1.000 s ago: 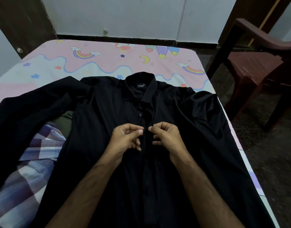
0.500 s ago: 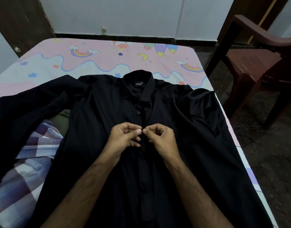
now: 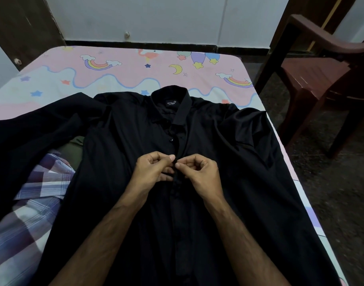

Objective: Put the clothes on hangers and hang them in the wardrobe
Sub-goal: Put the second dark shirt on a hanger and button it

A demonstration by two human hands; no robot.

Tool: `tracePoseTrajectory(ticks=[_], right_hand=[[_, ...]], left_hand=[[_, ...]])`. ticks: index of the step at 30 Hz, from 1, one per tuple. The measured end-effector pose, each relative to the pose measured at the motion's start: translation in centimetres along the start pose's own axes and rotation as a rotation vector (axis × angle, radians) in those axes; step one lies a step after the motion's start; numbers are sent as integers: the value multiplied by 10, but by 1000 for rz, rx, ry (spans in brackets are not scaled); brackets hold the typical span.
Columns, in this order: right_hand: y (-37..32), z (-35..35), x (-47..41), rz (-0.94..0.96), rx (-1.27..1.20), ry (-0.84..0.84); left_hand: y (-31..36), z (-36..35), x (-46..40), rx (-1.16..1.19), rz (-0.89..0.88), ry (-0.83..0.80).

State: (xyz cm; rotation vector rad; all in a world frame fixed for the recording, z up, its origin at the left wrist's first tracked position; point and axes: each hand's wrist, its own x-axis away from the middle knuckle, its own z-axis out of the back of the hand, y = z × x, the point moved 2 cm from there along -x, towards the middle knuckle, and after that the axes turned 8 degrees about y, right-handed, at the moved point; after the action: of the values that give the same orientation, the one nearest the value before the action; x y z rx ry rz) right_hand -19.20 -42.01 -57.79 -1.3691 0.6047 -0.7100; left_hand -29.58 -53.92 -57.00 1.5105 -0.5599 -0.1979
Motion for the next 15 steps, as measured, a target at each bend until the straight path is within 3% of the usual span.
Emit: tracePoseTrajectory(ticks=[8, 15], right_hand=[[5, -3, -1, 5, 93, 17], [6, -5, -2, -13, 165, 44]], left_hand=[[-5, -3, -1, -261, -180, 87], [-9, -1, -3, -200, -200, 91]])
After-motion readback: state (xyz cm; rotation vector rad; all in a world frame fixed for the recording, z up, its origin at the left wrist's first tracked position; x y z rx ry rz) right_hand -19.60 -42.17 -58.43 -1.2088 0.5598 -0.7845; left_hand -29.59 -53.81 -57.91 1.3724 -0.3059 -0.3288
